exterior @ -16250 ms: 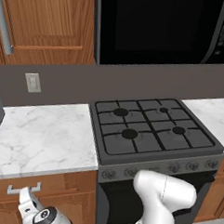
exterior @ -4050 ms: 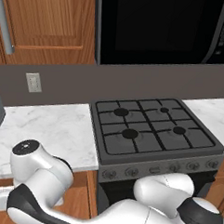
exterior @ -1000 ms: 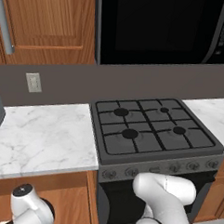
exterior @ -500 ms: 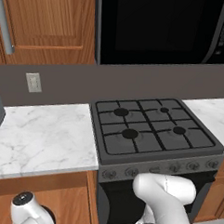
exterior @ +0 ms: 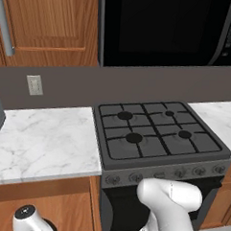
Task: Take the pizza cutter from the drawer on the left and place it on the dining counter for cutting.
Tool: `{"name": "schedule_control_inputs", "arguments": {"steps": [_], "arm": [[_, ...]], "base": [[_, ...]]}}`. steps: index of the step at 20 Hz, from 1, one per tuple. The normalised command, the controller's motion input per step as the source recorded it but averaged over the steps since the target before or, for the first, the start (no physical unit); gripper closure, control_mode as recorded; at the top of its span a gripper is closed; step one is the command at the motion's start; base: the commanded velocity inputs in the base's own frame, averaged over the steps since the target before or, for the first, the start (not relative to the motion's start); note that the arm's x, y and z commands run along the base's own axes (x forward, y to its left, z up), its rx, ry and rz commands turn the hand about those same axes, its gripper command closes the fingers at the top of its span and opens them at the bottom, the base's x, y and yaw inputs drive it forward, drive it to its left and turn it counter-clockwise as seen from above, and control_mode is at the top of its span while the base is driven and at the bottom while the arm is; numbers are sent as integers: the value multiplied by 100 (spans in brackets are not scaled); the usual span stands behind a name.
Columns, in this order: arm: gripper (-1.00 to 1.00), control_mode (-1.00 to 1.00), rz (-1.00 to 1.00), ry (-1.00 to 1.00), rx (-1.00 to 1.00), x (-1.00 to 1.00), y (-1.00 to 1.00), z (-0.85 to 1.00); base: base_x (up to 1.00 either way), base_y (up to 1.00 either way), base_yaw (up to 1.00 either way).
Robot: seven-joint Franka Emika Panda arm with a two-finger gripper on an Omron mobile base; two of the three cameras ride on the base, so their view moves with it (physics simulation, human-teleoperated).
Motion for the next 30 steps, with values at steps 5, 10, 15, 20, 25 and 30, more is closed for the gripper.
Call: {"name": "schedule_control_inputs", "arguments": {"steps": [5,10,15,20,25,30], "arm": [[-100,-100,0,0,0,0,1,-20],[-100,-100,0,-1,-2,-7,2,-20],[-100,-100,0,-2,-3,-8,2,-19],[-100,-100,0,-2,-1,-1,0,-26],[-100,-100,0,-2,0,0,0,-30],[-100,-100,0,0,0,0,0,-3]], "base": [[0,0,0],[0,0,0],[0,0,0],[0,0,0],[0,0,0],[0,0,0]]}}
